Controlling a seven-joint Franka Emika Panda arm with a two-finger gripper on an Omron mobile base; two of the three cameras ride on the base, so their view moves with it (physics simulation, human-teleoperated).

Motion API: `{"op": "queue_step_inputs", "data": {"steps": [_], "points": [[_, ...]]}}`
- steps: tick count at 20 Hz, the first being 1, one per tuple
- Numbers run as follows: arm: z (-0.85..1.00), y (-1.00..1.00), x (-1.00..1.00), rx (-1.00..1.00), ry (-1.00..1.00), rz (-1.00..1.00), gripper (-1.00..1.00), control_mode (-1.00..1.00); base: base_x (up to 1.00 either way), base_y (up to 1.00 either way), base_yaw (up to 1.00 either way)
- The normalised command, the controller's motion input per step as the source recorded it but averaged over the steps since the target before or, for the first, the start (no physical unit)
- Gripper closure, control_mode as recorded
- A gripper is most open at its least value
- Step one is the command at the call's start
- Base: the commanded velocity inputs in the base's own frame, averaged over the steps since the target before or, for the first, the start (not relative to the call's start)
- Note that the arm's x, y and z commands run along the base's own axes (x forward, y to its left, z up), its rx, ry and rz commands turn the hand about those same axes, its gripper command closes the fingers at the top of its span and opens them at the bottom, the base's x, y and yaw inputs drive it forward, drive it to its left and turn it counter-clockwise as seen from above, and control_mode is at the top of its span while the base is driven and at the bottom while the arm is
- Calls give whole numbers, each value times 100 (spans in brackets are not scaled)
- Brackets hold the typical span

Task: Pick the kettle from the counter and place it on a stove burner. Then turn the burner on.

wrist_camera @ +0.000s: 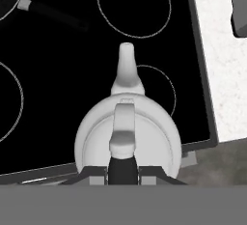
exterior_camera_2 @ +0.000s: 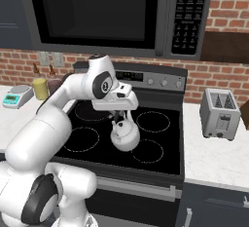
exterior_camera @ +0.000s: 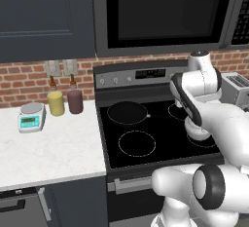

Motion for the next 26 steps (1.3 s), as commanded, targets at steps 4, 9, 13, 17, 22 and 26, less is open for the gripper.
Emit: {"op": "queue_step_inputs", "data": {"steps": [4,9,13,17,22,26], "points": [[-15,-44,31,0,4,4,100,-100,0,0,0],[-17,-34,26,1,4,5,100,-100,0,0,0],[-20,-17,33,0,7,6,100,-100,0,0,0],[-16,-9,21,0,6,5,100,-100,0,0,0],[-20,-9,2,0,1,4,100,-100,0,0,0],[-26,-8,0,3,2,1,100,-100,0,0,0]]}}
